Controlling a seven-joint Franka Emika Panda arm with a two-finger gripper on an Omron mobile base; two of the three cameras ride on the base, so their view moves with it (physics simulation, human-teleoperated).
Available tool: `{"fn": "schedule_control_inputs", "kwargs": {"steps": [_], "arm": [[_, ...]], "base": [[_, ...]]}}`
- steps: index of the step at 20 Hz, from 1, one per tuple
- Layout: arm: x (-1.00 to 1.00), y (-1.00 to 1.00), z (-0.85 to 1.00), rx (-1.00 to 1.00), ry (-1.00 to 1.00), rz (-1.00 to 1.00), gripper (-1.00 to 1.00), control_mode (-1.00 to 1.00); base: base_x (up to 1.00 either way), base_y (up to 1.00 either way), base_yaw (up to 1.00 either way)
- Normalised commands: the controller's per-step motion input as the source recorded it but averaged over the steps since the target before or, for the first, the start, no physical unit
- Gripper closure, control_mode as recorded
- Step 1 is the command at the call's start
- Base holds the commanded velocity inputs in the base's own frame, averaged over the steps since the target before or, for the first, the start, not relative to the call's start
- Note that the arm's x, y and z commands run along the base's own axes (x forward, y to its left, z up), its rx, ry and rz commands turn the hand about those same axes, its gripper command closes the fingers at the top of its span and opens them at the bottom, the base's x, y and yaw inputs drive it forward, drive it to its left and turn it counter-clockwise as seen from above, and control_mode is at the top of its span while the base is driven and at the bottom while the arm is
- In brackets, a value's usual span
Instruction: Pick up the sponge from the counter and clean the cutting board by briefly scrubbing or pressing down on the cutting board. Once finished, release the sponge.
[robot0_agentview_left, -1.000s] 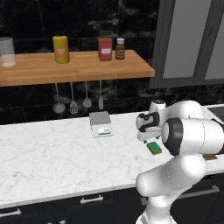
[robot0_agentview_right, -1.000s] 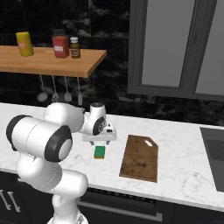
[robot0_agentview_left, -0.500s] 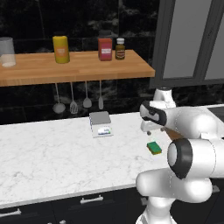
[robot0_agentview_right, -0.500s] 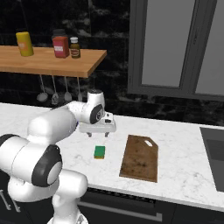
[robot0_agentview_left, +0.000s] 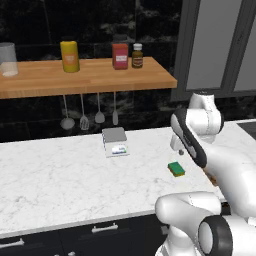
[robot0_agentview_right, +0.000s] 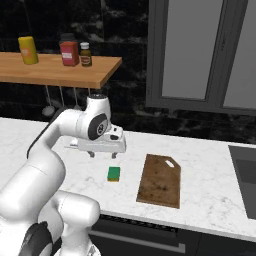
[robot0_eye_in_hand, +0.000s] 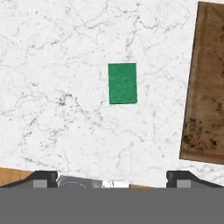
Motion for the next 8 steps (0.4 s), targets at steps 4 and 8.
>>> {"fn": "schedule_control_inputs", "kwargs": {"steps": [4, 8], "arm": [[-0.15, 0.04, 0.14, 0.03, 0.0, 0.0, -1.0, -1.0], [-0.27, 0.01, 0.2, 0.05, 0.0, 0.0, -1.0, -1.0]], "base": [[0.0, 0.0, 0.0], [0.0, 0.0, 0.0]]}}
